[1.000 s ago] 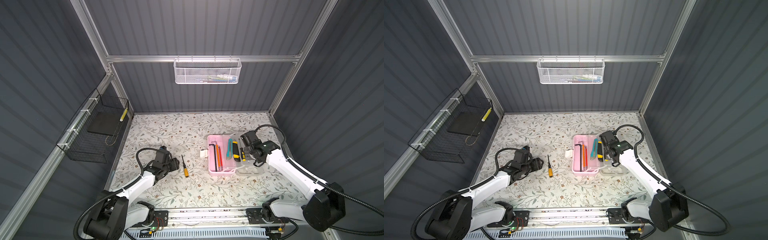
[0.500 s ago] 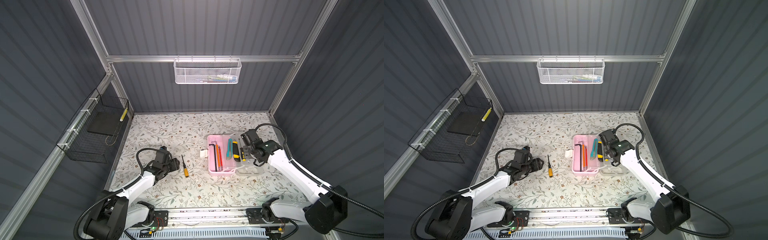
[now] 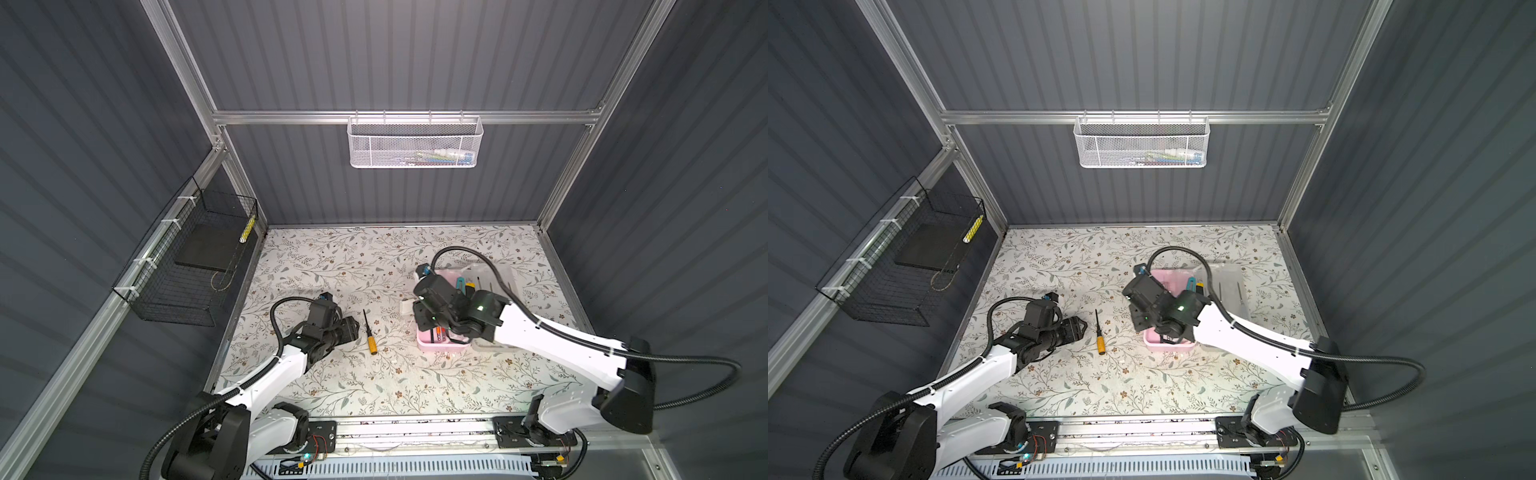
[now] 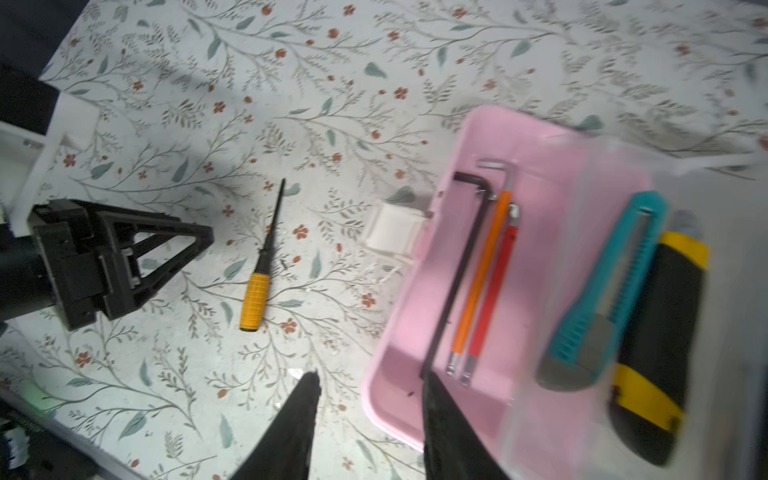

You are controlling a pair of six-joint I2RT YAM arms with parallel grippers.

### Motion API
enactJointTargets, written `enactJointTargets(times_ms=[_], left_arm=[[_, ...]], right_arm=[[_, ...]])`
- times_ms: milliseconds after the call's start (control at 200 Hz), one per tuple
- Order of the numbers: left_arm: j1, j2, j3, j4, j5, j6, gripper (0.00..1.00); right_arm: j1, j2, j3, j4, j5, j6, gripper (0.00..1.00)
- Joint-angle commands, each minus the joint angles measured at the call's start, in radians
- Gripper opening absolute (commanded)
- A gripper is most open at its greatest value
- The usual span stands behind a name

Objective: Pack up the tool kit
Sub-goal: 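Move the right gripper across to the yellow-handled screwdriver and grasp it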

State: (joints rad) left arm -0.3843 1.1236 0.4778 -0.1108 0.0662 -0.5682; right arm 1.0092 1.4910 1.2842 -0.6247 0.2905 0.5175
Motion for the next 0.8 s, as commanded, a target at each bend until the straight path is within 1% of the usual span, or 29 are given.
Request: enactJointTargets(times_ms=[0,60,195,310,450,485,600,660,795], left_arm=[[0.008,-0.030,0.033,-0.020,0.058,-0.005,0.67],[0.009,-0.041,0.024,0.004,0.093,-0.016,0.67],[0.023,-0.052,0.025,-0.015,0.104,-0.014,0.67],[0.074,-0.083,0.002,-0.019,0.144,-0.019,0.68],[0.200,-0.090,-0.055,0.020,0.255,-0.035,0.68],[0.236,-0.089,-0.068,0.040,0.317,-0.042,0.68],[0.316,-0.068,-0.111,0.118,0.436,-0.077,0.68],[0.326,-0.056,-0.114,0.129,0.451,-0.077,0.68],[0.329,-0.056,-0.111,0.113,0.431,-0.058,0.68]], right_arm=[[0.049,0.123,0.060,0.069,-0.088,0.041,0.40],[0.074,0.206,0.099,0.071,-0.102,0.058,0.40],[0.103,0.367,0.167,0.089,-0.157,0.090,0.41],[0.111,0.464,0.214,0.093,-0.190,0.104,0.42],[0.111,0.531,0.244,0.103,-0.213,0.109,0.42],[0.111,0.545,0.250,0.103,-0.214,0.108,0.42],[0.111,0.578,0.271,0.086,-0.203,0.102,0.41],[0.111,0.594,0.278,0.080,-0.197,0.099,0.41],[0.107,0.631,0.307,0.048,-0.170,0.087,0.41]])
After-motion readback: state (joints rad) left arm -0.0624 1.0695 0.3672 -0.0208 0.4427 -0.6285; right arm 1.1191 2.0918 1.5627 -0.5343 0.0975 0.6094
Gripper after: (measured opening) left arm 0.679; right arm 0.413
